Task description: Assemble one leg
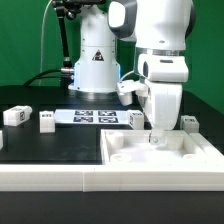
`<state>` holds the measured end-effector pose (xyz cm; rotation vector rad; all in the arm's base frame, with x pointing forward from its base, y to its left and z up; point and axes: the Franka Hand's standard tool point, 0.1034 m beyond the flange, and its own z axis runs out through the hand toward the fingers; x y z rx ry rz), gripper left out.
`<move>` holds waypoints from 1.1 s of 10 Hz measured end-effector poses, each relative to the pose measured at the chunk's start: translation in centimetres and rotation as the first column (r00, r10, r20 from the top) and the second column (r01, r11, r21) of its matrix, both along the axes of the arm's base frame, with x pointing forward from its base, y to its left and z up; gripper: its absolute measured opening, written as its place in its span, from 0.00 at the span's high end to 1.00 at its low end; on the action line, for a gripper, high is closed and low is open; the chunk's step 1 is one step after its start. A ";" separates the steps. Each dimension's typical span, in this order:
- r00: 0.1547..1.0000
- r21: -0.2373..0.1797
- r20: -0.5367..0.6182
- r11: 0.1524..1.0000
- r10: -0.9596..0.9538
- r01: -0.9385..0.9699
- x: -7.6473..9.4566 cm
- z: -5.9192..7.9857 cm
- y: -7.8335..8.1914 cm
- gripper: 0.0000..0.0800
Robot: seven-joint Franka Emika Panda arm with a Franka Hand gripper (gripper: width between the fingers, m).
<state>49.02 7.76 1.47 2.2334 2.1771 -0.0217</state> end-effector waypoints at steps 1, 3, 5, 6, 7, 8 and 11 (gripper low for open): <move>1.000 0.000 0.000 1.000 0.000 0.000 0.0 0.0 0.0 0.20; 1.000 -0.001 0.002 1.000 -0.013 0.013 0.1 0.2 0.1 0.19; 0.995 -0.009 0.034 0.996 -0.093 0.093 0.5 3.2 1.4 0.19; 0.990 -0.010 0.049 0.991 -0.131 0.132 0.5 4.5 2.1 0.19; 0.979 -0.010 0.059 0.981 -0.195 0.196 0.6 5.4 2.8 0.19; 0.966 -0.005 0.067 0.968 -0.249 0.250 0.7 5.8 3.4 0.19; 0.948 -0.001 0.064 0.950 -0.310 0.311 0.6 5.6 3.2 0.19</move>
Offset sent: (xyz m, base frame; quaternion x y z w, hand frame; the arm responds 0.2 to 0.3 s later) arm -0.0061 0.0114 0.0461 -0.0114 -0.0345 0.0631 0.9973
